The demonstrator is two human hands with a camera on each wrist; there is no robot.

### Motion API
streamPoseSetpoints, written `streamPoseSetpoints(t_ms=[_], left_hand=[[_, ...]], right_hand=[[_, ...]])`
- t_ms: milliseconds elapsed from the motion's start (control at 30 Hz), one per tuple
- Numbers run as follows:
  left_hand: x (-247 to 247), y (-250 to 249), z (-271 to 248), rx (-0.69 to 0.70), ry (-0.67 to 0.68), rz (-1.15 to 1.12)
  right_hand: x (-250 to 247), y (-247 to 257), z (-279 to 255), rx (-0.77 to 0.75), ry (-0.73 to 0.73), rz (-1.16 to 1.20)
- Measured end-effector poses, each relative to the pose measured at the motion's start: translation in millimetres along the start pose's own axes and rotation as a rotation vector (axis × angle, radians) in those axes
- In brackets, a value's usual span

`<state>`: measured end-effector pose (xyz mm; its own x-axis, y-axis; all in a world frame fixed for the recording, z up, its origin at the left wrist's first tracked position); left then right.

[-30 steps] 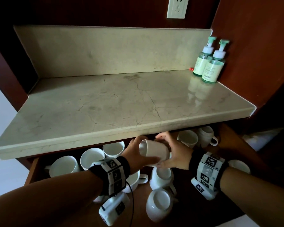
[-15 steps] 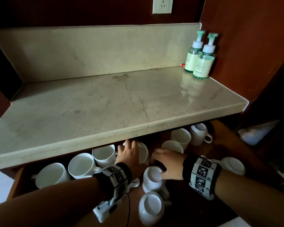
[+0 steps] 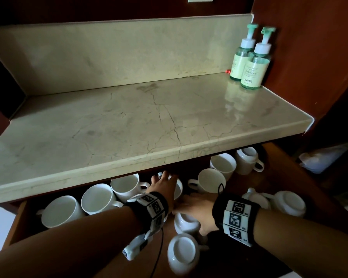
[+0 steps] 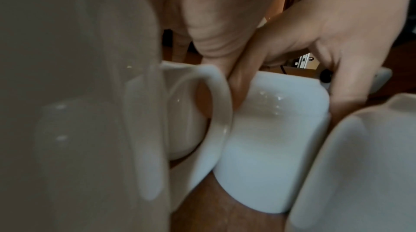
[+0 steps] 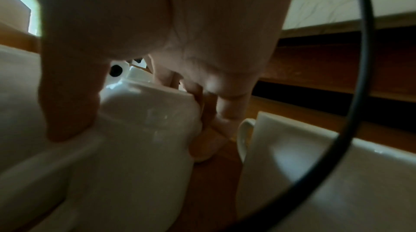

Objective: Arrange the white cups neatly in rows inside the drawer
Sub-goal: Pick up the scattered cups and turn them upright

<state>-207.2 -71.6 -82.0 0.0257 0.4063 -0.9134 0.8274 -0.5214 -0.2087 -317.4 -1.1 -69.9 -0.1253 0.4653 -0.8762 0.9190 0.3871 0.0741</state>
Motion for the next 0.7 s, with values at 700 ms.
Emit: streamPoseSetpoints(t_ms=[700], left_hand=[[-46,-6,-57,0.077,-0.152,-0.279]], right_hand=[[-45,-47,-43,0.176,-0.327,0.647]])
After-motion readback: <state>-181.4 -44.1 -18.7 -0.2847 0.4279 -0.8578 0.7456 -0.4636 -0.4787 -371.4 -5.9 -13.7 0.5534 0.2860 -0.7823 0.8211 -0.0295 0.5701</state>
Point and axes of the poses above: each hand's wrist, its own z-axis towards the middle knuckle, its own x-axis out of the palm, y = z × x, the point moved 3 cm from there along z, towards the middle knuckle, and after that the axes turned 9 degrees about x, right-handed, at the moved point
